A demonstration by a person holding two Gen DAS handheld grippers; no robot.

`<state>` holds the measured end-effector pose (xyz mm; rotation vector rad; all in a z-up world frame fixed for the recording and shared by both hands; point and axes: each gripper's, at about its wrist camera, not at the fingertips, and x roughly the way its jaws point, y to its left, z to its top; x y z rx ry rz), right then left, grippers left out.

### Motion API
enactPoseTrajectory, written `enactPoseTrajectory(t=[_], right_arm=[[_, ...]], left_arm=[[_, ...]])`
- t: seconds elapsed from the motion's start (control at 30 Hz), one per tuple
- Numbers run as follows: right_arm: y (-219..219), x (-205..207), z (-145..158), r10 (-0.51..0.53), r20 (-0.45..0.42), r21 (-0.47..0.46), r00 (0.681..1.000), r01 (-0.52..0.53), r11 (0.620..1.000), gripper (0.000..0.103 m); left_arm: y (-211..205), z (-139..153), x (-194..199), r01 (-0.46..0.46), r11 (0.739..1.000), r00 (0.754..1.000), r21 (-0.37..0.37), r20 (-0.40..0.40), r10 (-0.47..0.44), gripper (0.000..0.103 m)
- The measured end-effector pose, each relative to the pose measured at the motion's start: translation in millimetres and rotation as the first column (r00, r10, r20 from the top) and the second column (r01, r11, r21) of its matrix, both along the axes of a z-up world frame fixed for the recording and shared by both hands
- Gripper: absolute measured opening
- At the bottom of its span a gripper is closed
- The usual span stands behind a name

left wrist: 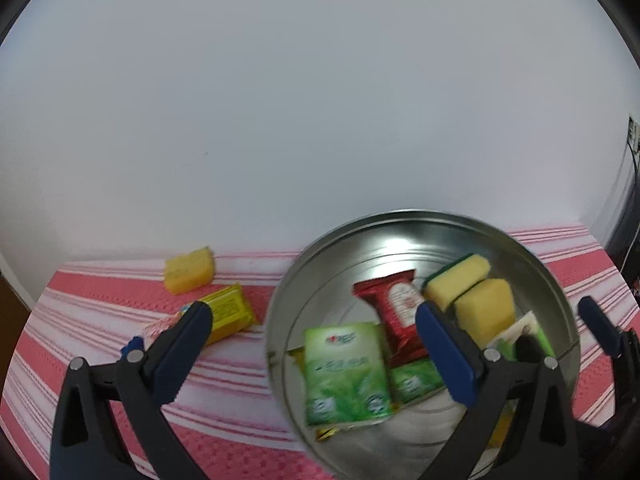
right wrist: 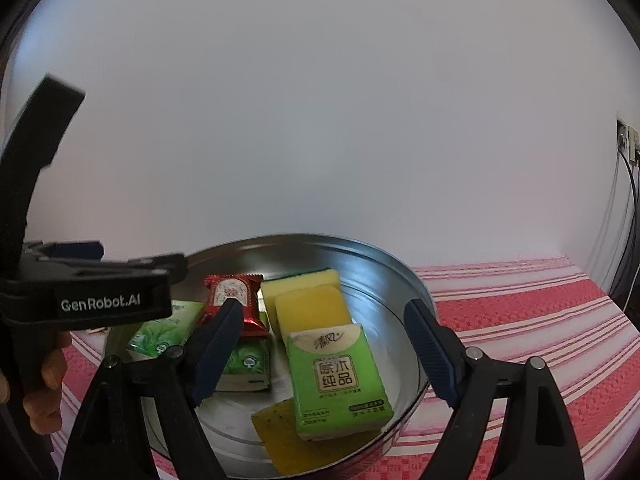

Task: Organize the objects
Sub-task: 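Withdraw both tools from the tin toward the remaining items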

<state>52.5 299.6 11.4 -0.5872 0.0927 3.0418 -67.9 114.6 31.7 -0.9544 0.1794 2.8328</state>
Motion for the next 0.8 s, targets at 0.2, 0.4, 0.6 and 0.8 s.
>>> enactPoseTrajectory(t=[0.2, 0.4, 0.6, 0.8], right_arm=[[10.8, -3.5, 2.7, -0.007, -0.032, -0.022, 0.999, 0.006, 1.000, 0.084], [15.2, -9.1, -1.5, -0.029, -0.065, -0.060, 0.997, 0.025, 0.998, 0.084], [17.4, -9.4, -3.5, -0.036, -0.066, -0.085, 0.997, 0.030, 0.996, 0.084], [17.6, -4.3, -1.3, -0.058, -0.084, -0.090, 0.995, 0.050, 0.995, 0.084]], left_arm=[[-7.3, -5.6, -0.3, -0.024, 0.999, 1.000, -0.023, 0.003, 0.024, 0.103], [-15.6, -14.5, -4.7, -0.037, 0.999, 0.999, -0.020, 0.006, 0.037, 0.103], [-13.1, -22.9, -3.0, -0.048, 0.998, 0.999, -0.046, -0.009, 0.047, 0.103], [-8.9, -28.3, 7.6, -0.049, 0.997, 0.997, -0.054, -0.058, 0.046, 0.103]])
